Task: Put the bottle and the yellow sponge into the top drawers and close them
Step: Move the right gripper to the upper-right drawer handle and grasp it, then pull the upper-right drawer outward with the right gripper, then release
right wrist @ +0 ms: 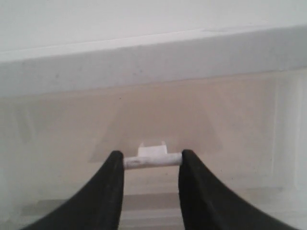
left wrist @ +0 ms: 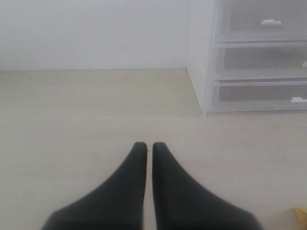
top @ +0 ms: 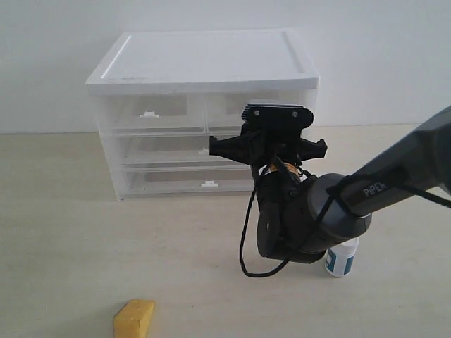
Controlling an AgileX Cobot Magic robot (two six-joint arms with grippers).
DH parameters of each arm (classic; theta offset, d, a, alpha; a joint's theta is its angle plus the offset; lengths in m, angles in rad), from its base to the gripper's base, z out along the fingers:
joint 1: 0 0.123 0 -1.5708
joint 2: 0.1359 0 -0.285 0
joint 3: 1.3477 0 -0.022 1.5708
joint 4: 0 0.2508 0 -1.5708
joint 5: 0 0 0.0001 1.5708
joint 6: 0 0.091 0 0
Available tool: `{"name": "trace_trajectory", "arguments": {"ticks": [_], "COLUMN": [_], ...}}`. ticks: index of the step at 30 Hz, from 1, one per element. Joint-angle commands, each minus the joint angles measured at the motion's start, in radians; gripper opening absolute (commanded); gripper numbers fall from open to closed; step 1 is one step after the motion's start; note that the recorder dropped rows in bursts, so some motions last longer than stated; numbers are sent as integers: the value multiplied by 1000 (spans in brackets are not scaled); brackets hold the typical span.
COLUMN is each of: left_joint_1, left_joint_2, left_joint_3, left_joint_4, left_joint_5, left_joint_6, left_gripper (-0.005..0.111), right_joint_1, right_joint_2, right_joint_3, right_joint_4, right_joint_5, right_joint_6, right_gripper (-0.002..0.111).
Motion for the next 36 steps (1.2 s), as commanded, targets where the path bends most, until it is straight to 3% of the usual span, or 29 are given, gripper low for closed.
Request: {"name": "trace_trajectory", "arguments": {"ticks": [1, 8, 29, 33, 36], "left_joint_1": [3, 3, 3, 3, 3], "left_joint_2": [-4, -4, -4, -4, -4], "left_joint_3": [4, 4, 4, 4, 4], "left_joint_4": [-6, -6, -6, -6, -6], "left_joint_5": [0, 0, 0, 0, 0], "left_joint_6": [8, 8, 8, 8, 8], "left_gripper": [4, 4, 4, 4, 4], "right_joint_1": [-23, 12, 237, 240, 240], "right_joint_2": [-36, -122, -240, -240, -240], "right_joint_3": [53, 165, 407, 413, 413], "right_joint_4": [1, 16, 210, 210, 210], "right_joint_5": [60, 45, -37, -37, -37], "right_joint_6": [-9, -6, -10, -10, 2], "right_gripper": [0, 0, 1, 18, 48]}}
